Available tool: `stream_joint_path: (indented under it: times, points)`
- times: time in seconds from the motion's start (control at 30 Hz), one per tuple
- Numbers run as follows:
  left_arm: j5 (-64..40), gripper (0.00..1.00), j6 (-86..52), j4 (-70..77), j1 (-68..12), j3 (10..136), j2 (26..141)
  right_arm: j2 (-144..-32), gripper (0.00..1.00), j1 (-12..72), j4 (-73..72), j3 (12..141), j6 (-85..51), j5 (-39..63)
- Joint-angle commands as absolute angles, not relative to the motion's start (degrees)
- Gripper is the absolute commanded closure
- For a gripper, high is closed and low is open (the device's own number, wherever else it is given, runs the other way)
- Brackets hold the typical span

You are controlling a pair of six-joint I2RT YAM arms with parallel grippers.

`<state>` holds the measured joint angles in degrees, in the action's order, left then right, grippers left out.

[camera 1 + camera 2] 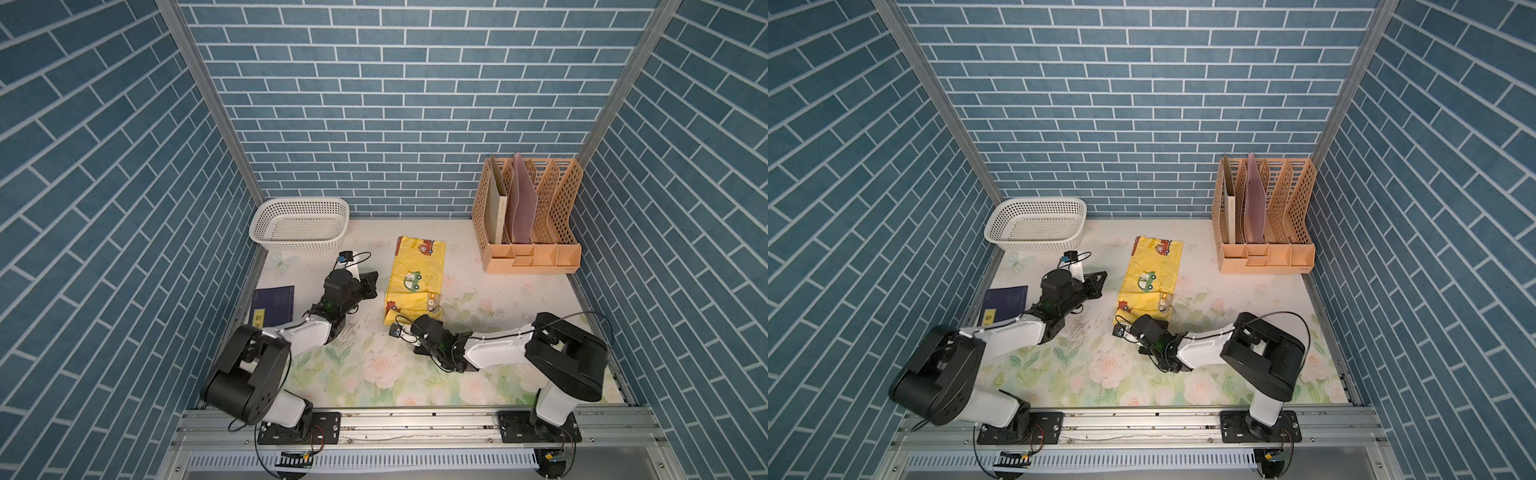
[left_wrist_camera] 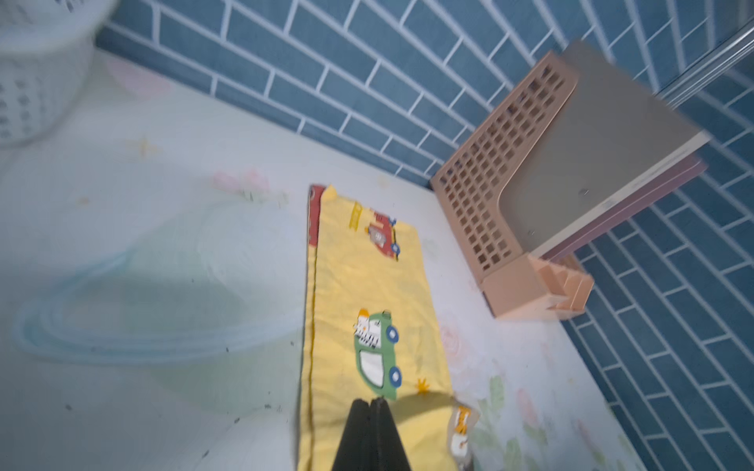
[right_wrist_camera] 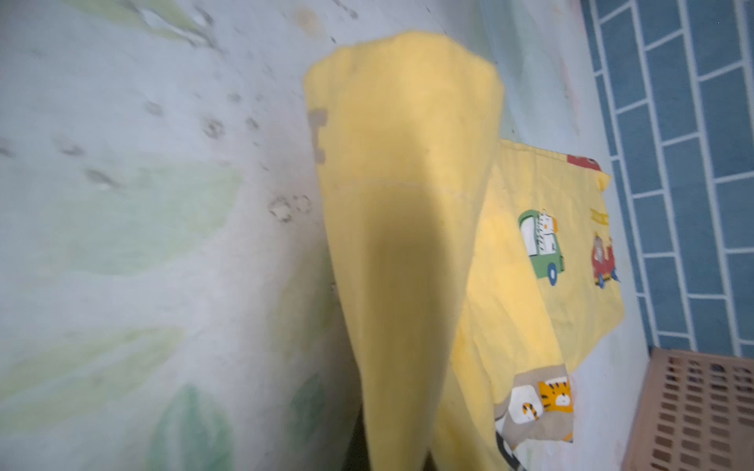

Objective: Roll up the pillowcase
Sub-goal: Roll the pillowcase at the center of the board.

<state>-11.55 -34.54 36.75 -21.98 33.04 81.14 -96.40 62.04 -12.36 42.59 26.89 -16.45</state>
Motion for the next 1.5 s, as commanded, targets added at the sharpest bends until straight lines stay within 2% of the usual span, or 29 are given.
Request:
stream_joint_path:
  times: [0.0,0.27,0.37,0.53,0.63,0.8,1.03,1.07,1.13,1.3,1.33,1.47]
  points:
    - [-11.4,0.97,-35.0,32.1,-21.5,31.5,78.4,-93.0,1.0,58.9,7.1,48.6,21.8,5.4]
    - [-9.3,1.0,-33.7,28.5,-21.4,26.4,72.4,-97.6,1.0,49.7,30.2,64.4,22.2,36.4]
    - [-8.7,1.0,-33.3,26.9,-21.4,25.8,69.9,-102.2,1.0,45.8,38.1,71.0,25.4,44.0]
    - [-9.2,1.0,-32.7,25.3,-21.4,25.7,67.7,-115.8,1.0,42.4,50.5,83.5,30.2,44.8]
    - [-8.7,1.0,-32.7,24.0,-21.4,25.5,66.4,-120.5,1.0,42.2,51.9,89.5,30.3,44.0]
    - [-8.0,1.0,-32.5,23.1,-21.4,24.1,64.1,-122.5,1.0,42.2,49.6,90.3,30.2,44.3]
    - [-12.6,1.0,-31.6,26.0,-22.3,23.4,65.2,-123.8,0.98,41.1,45.3,90.1,28.4,42.8]
    - [-12.2,1.0,-31.4,26.3,-22.6,23.1,65.1,-123.7,0.91,41.0,45.3,90.1,28.3,42.6]
    - [-11.2,1.0,-31.5,27.0,-22.8,22.4,65.2,-123.4,0.61,40.8,44.6,90.0,27.4,40.7]
    - [-11.8,1.0,-31.9,29.7,-23.8,22.5,68.1,-118.1,0.17,40.3,38.1,87.0,23.4,34.2]
    - [-12.2,1.0,-31.8,30.3,-24.7,22.9,68.5,-116.2,0.01,40.3,36.1,85.9,22.6,31.9]
    - [-11.0,1.0,-30.3,32.3,-28.7,23.6,68.8,-107.3,0.0,40.4,26.1,79.0,19.8,19.9]
